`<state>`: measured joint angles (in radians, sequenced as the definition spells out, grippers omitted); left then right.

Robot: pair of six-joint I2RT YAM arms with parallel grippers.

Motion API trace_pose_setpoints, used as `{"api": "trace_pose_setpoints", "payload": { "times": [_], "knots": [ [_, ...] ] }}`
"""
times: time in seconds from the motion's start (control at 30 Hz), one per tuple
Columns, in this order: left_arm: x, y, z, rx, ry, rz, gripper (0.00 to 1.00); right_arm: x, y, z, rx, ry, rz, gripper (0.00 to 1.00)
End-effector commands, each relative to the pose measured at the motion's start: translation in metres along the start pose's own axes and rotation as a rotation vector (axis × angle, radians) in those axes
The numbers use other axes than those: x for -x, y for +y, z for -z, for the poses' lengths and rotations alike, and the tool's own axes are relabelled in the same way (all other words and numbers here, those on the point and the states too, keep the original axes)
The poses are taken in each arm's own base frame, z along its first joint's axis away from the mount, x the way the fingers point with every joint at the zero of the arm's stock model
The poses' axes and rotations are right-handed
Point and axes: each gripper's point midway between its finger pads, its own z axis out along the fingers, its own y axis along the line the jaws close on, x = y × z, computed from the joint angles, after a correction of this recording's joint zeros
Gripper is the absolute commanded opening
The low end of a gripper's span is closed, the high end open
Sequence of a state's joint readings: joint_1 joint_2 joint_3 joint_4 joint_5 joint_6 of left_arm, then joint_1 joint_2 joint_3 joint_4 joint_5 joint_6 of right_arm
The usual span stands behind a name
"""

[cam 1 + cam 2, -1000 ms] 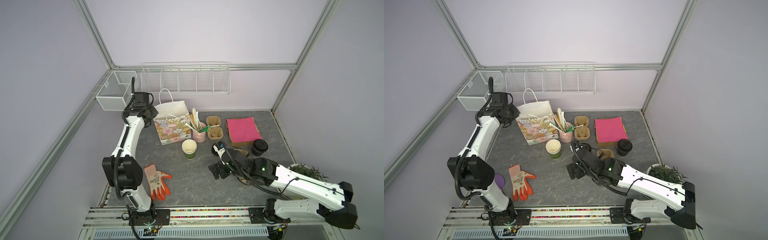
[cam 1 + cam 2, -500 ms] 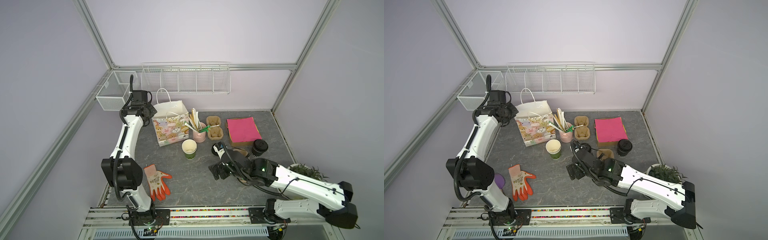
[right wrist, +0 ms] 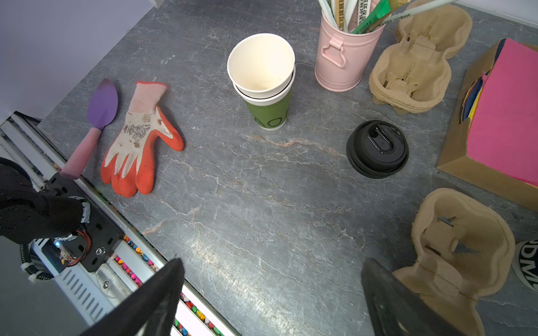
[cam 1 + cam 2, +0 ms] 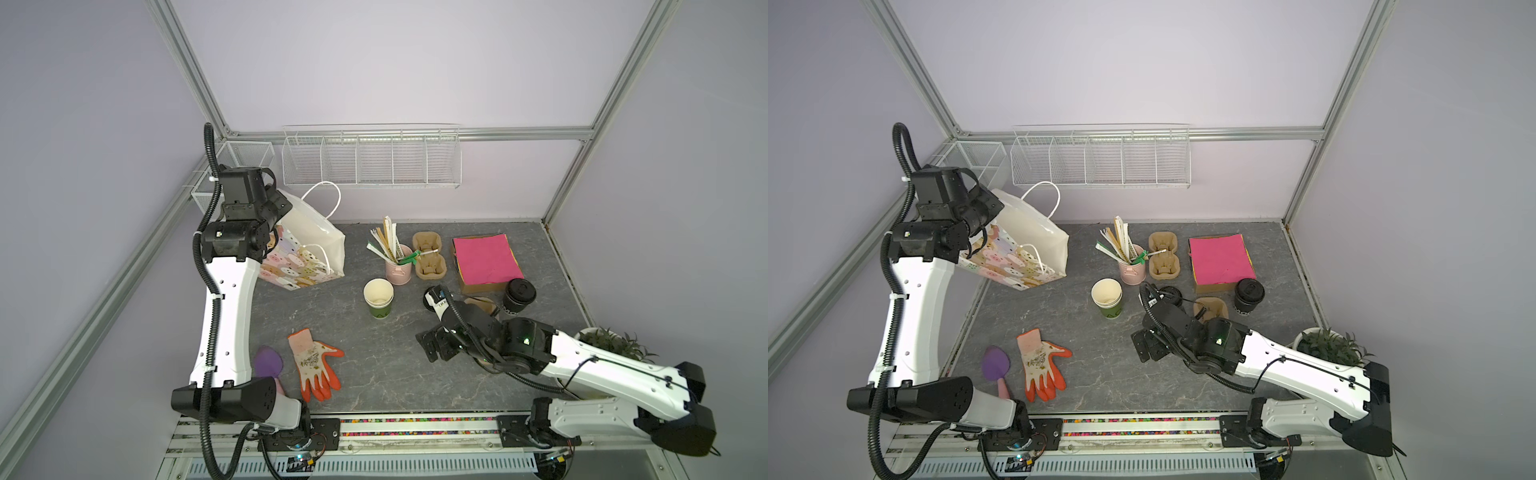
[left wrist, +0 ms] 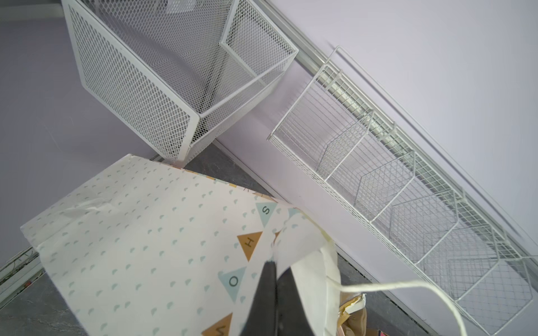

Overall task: Pack a coffee takeout order
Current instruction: Pick up the takeout bag from the top-left of the table.

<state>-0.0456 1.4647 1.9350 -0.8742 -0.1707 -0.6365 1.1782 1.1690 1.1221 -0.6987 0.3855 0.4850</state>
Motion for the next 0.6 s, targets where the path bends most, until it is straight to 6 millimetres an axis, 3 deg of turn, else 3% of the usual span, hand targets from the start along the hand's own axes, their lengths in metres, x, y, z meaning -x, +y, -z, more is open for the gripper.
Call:
{"api": "trace_pose_setpoints", "payload": {
  "times": [0.0, 0.17, 0.3, 0.43, 0.57],
  "knots": [
    [0.018, -0.007, 0.029, -0.04, -0.04, 0.031, 0.0, 0.003, -0.004, 0.008, -0.02, -0.022, -0.012, 0.97],
    [0.035, -0.031, 0.077, -0.171, -0.063, 0.046, 0.0, 0.01, -0.012, 0.022, -0.037, -0.06, -0.022, 0.98],
    [0.038, -0.057, 0.118, -0.283, -0.076, 0.012, 0.0, 0.02, -0.019, 0.041, -0.043, -0.102, -0.035, 0.98],
    [0.023, -0.089, 0.153, -0.398, -0.034, -0.06, 0.0, 0.033, -0.031, 0.071, -0.052, -0.176, -0.056, 0.98],
    [0.001, -0.114, 0.173, -0.494, 0.023, -0.11, 0.0, 0.046, -0.052, 0.107, -0.086, -0.27, -0.101, 0.98]
  ]
}}
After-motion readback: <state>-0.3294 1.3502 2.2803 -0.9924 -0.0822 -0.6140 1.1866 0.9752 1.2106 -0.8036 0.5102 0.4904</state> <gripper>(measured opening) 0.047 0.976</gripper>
